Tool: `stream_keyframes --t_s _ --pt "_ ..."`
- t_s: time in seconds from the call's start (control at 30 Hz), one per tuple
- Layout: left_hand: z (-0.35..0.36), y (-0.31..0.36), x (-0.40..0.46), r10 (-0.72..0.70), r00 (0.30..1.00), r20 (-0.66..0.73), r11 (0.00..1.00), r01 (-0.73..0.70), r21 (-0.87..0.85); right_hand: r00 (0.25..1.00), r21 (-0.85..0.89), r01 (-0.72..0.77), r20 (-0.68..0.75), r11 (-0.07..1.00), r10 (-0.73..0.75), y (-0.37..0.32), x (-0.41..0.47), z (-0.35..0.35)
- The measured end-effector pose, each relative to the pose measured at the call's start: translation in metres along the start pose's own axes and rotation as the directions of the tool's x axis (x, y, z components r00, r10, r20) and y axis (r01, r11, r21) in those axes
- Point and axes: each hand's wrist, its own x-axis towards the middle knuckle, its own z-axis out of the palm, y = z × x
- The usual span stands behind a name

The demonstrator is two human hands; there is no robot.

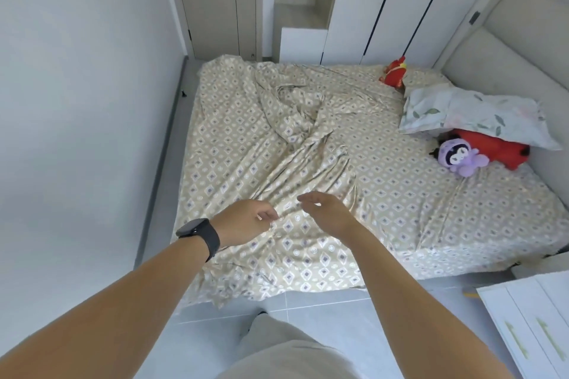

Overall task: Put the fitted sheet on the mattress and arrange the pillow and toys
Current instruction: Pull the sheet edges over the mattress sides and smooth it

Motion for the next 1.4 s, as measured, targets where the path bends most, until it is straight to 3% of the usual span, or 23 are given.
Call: stream_keyframes --t_s 0.1,0.17,0.27,0.37,0.57,0.7,0.8,0.97,1.13,1.27,1.4 --pt "-0.034 -0.030 0.011 -0.027 1.000 -0.005 0.992 0.028 0.120 0.999 -0.058 0.030 0.039 0.998 -0.028 -0.025 0.047 0.018" --pt "-0.063 -0.041 0.013 -0.006 1.000 0.011 0.933 0.002 0.361 0.997 -0.104 0.031 0.068 0.994 -0.024 -0.049 0.071 0.031" --pt "-0.106 -0.042 0.021 0.103 0.991 0.080 0.630 -0.128 0.766 0.996 -0.114 0.060 0.077 0.992 -0.051 -0.083 0.098 0.046" --pt "-0.136 -0.046 0.036 0.304 0.935 0.184 0.324 -0.284 0.902 0.995 -0.125 0.095 0.049 0.988 -0.089 -0.107 0.117 0.052" --pt "-0.192 -0.088 0.092 0.431 0.835 0.343 0.122 -0.430 0.894 0.995 -0.149 0.055 -0.078 0.987 -0.067 -0.138 0.156 0.076" --pt "-0.225 -0.115 0.124 0.528 0.747 0.404 0.068 -0.512 0.856 0.982 -0.118 -0.063 -0.182 0.991 0.040 -0.151 0.172 0.100" --pt "-0.247 -0.131 0.135 0.525 0.692 0.496 0.022 -0.593 0.805 0.959 -0.130 -0.159 -0.254 0.979 0.122 -0.166 0.174 0.121" --pt "-0.272 -0.139 0.154 0.529 0.541 0.655 -0.158 -0.695 0.701 0.921 -0.097 -0.224 -0.346 0.970 0.178 -0.198 0.168 0.147" --pt "-0.271 -0.109 0.170 0.597 0.363 0.715 -0.255 -0.759 0.598 0.858 -0.038 -0.287 -0.455 0.957 0.239 -0.207 0.150 0.151" --pt "-0.278 -0.076 0.179 0.698 0.283 0.658 -0.253 -0.763 0.595 0.808 -0.004 -0.292 -0.536 0.956 0.245 -0.204 0.145 0.142" --pt "-0.294 -0.075 0.200 0.740 0.309 0.597 -0.181 -0.764 0.619 0.759 0.078 -0.274 -0.594 0.959 0.266 -0.200 0.157 0.142"
